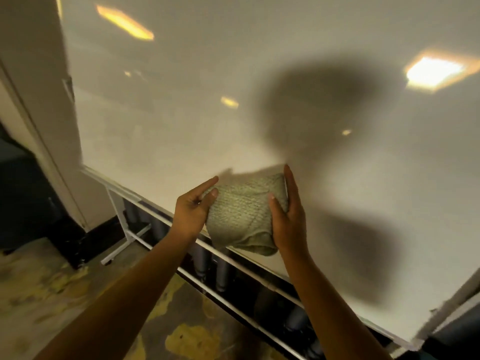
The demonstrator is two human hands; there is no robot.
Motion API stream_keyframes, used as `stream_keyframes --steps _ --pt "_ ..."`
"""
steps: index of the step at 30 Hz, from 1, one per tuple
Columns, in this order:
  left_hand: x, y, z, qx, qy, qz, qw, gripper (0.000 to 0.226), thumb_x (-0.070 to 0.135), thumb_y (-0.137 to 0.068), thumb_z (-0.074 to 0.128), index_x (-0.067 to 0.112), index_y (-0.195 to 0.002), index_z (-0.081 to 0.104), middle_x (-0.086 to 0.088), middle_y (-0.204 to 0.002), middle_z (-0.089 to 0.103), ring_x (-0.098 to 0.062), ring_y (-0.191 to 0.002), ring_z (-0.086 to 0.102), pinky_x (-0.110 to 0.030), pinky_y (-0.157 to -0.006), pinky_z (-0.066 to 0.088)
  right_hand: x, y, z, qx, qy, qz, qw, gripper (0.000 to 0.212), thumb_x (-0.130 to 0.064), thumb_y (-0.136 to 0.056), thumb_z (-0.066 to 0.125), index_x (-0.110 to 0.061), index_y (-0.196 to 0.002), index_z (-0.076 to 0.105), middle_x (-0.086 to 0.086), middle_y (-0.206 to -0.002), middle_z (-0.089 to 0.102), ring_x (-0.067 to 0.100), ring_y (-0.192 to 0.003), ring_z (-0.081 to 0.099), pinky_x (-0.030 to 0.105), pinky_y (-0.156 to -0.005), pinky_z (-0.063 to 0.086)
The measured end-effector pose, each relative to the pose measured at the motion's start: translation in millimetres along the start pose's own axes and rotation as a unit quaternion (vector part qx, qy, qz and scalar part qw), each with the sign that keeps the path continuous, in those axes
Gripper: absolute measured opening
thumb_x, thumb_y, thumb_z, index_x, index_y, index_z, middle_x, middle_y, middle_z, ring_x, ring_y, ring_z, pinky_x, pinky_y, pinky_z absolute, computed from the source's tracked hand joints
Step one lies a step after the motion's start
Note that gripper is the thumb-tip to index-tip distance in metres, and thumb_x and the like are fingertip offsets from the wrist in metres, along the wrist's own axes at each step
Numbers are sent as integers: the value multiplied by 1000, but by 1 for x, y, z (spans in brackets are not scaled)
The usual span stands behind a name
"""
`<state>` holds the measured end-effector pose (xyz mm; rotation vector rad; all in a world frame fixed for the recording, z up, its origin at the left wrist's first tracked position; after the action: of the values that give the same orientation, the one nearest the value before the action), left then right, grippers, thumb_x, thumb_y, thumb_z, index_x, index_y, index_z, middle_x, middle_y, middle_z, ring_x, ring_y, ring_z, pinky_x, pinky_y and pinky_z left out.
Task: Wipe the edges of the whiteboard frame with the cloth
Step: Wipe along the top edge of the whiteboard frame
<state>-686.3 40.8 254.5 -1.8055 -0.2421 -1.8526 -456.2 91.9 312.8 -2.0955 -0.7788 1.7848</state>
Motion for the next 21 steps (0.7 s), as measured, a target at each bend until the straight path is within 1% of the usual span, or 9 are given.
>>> stream_keyframes --steps 2,3,4,6,8,12,16,18,21 --pt "-2 -22 -22 14 2 2 1000 37 18 -100 68 53 -109 77 9 -126 76 -13 -119 70 -51 -108 55 2 -16 23 8 -1 -31 999 63 -19 -103 49 -48 -151 22 -43 -145 29 -24 -108 52 14 -78 56" --pt "-3 -35 -35 21 3 5 1000 36 19 -99 69 52 -108 77 7 -125 76 -14 -119 70 -51 -108 55 3 -26 36 11 -1 -47 999 61 -15 -103 49 -44 -152 24 -43 -144 34 -18 -109 56 19 -78 58" --pt "-3 -45 -45 29 1 8 1000 34 19 -98 69 51 -108 78 5 -126 76 -16 -120 70 -52 -108 55 4 -34 47 9 0 -64 998 58 -11 -103 48 -37 -152 29 -37 -144 41 -9 -113 58 24 -81 59" --pt "-2 -73 -68 41 -9 15 999 32 18 -97 70 47 -110 78 0 -128 75 -19 -122 69 -51 -110 53 13 -57 79 -12 -29 -77 997 52 -4 -102 47 -24 -150 40 -21 -145 46 5 -127 54 34 -99 51" --pt "2 -100 -91 57 -14 20 998 31 17 -98 70 43 -112 78 -2 -130 74 -21 -124 68 -51 -111 52 23 -82 111 -40 -84 -59 994 48 -4 -101 47 -20 -146 46 -22 -148 45 2 -137 43 26 -111 40" --pt "14 -150 -137 83 -31 33 996 28 13 -100 67 30 -120 75 -1 -123 77 -22 -119 71 -44 -104 57 23 -130 167 -56 -114 -31 991 44 -12 -101 51 -22 -144 50 -30 -142 47 -3 -134 43 16 -107 39" --pt "21 -199 -186 110 -37 42 992 27 10 -103 63 20 -126 71 8 -115 76 0 -102 73 -26 -98 58 12 -170 228 -64 -132 -32 989 42 -10 -101 53 -22 -141 53 -24 -140 51 -4 -131 46 18 -107 40" --pt "26 -219 -206 119 -31 47 991 27 10 -104 61 18 -127 71 8 -115 76 5 -97 72 -20 -93 58 5 -188 255 -65 -125 -41 989 47 -14 -100 55 -26 -145 48 -31 -142 46 -9 -132 43 16 -106 41" --pt "32 -258 -245 127 -1 50 991 25 10 -105 60 20 -125 72 10 -112 76 4 -95 73 -16 -85 59 -12 -218 304 -63 -123 -43 989 63 -22 -98 60 -38 -152 31 -51 -137 33 -22 -127 37 4 -94 41"
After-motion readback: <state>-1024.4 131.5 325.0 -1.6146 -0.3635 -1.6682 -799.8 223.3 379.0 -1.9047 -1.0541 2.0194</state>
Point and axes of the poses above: each hand's wrist, its own y-axis away from the middle knuckle, its own z-axis out of the palm, x = y × z, the point moved 10 cm from there along -y, towards the middle knuckle
